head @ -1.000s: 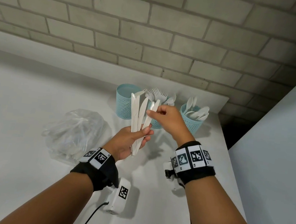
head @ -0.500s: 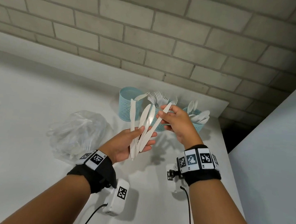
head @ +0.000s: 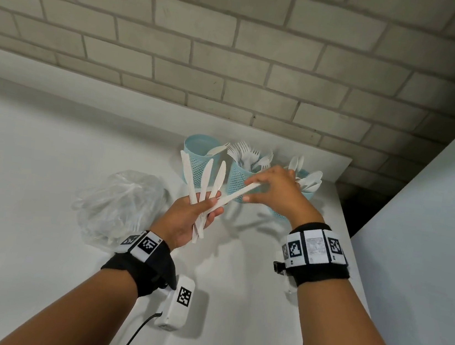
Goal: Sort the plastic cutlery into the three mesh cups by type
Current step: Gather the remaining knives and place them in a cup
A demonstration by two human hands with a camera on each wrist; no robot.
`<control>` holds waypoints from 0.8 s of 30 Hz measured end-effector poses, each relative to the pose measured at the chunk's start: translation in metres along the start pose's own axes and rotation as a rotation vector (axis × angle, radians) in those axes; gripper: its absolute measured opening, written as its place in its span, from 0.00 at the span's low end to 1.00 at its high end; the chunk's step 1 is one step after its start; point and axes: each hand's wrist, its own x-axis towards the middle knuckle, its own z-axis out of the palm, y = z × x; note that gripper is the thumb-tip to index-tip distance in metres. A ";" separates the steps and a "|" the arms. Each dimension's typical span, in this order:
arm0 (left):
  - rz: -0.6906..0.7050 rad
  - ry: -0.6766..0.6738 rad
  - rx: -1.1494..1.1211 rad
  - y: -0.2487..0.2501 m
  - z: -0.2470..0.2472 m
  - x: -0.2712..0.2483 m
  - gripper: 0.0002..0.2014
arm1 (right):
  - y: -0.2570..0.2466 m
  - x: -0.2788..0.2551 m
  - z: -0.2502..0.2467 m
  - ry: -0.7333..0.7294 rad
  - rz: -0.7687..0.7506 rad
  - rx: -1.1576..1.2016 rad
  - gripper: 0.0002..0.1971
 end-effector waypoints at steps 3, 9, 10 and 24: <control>-0.008 -0.017 0.006 0.000 0.000 0.000 0.06 | -0.002 0.000 0.007 0.034 -0.047 -0.137 0.12; -0.027 0.001 -0.015 0.005 0.000 -0.001 0.07 | 0.007 0.004 0.017 0.033 0.056 -0.021 0.10; -0.028 0.007 -0.028 0.005 0.000 -0.001 0.07 | 0.009 0.005 0.018 0.056 0.079 0.128 0.10; -0.128 -0.070 0.114 0.003 0.015 -0.008 0.14 | -0.022 -0.009 0.038 -0.177 0.088 1.266 0.04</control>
